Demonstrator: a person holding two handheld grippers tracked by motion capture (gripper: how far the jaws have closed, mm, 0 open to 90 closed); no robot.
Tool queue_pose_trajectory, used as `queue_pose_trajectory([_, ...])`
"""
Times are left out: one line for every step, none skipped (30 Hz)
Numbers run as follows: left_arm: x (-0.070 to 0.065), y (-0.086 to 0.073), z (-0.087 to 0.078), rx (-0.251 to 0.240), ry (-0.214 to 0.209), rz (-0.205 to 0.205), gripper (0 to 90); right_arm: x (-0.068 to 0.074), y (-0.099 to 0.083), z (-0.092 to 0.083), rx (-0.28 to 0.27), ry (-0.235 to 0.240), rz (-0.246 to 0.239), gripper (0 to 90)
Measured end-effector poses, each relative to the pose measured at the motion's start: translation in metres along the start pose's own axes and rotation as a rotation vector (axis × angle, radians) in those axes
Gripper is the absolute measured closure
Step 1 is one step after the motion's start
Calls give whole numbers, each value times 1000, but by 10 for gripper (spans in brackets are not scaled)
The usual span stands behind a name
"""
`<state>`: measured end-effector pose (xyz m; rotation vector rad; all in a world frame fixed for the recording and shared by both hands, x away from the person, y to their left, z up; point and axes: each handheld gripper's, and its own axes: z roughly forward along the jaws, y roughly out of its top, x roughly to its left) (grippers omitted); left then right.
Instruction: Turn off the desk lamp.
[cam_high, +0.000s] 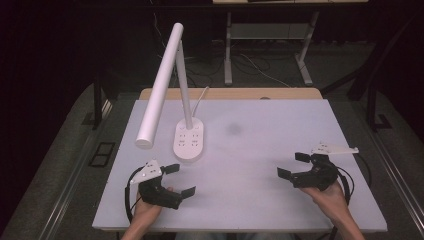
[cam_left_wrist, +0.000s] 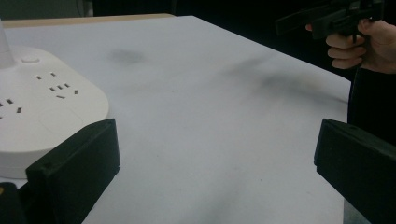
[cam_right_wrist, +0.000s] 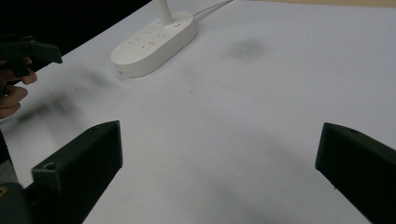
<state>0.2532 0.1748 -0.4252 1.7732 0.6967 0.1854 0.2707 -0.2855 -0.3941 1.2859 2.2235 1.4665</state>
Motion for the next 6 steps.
queue_pose_trajectory([0, 0, 0, -1, 0, 1, 0, -1, -3, -3, -11, -1, 5, 6])
queue_pose_trajectory([0, 0, 0, -4, 0, -3, 0, -2, -7, -5, -18, -5, 6, 5])
queue_pose_trajectory([0, 0, 0, -4, 1, -4, 0, -2, -10, -8, -19, -5, 17, 6])
queue_pose_trajectory([1, 0, 0, -4, 2, -4, 0, -3, -12, -9, -22, -7, 18, 6])
queue_pose_trajectory([1, 0, 0, -4, 2, -4, 0, -4, -14, -10, -20, -11, 15, 6])
queue_pose_trajectory([0, 0, 0, -4, 2, -5, 0, -4, -15, -12, -23, -13, 16, 5])
